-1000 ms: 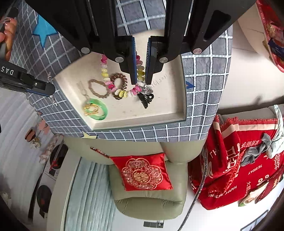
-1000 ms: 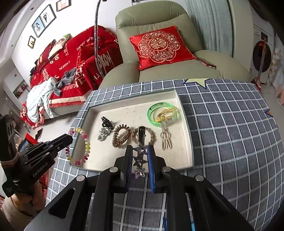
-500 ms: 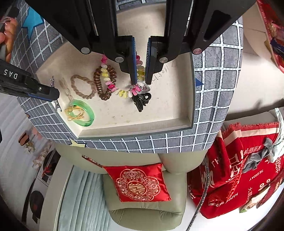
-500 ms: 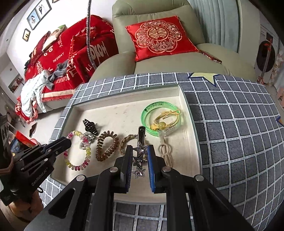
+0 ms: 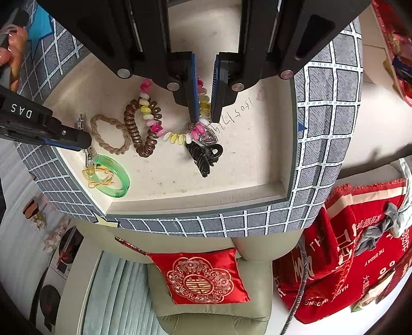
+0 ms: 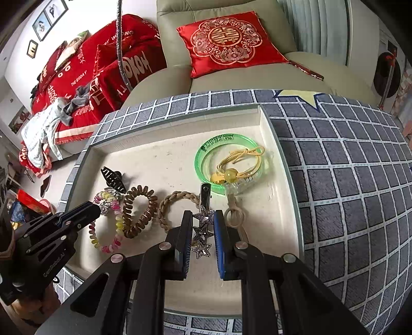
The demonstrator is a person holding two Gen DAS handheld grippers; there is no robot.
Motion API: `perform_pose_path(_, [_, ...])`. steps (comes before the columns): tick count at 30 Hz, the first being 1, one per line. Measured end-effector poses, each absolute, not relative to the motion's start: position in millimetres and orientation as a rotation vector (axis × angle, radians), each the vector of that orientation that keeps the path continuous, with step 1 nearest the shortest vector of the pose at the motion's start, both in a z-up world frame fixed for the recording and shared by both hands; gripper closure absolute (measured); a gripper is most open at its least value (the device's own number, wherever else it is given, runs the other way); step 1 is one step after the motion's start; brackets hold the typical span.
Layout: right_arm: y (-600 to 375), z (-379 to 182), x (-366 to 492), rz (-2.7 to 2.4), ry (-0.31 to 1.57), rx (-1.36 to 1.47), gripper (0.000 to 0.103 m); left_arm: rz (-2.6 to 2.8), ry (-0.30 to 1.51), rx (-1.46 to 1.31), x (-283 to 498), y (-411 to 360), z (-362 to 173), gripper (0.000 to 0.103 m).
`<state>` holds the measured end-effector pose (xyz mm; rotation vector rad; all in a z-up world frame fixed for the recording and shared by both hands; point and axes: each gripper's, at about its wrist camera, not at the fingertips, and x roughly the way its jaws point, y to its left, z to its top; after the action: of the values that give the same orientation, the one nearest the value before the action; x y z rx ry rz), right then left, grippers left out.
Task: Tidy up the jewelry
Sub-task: 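Lower the star keychain into the tray and open the right tool while the left releases the beaded bracelet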
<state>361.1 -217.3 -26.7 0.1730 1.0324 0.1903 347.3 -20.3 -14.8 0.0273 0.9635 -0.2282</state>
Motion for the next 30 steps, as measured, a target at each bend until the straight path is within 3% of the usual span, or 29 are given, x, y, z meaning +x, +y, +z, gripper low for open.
perform_pose_path(14, [-221.2,-43.9,368.9,0.19,1.068,0.211,0.084,-0.215,0.959,0.141,340.9,-38.1,-19.4,0.08])
perform_pose_path(17, [-222.2,-43.6,368.0,0.195,1.072,0.222,0.078,-0.211,0.951,0.134,338.7,-37.0,-17.1,0.08])
perform_pose_path(20, [-224.3,-39.9,364.5,0.202,1.057,0.238,0.055,-0.191,0.938,0.145,334.7,-35.9,-15.0,0.08])
perform_pose_path(30, [-227.0,-15.7,349.3,0.21,1.001,0.261,0.054,-0.173,0.93,0.17,332.0,-37.0,-12.3,0.079])
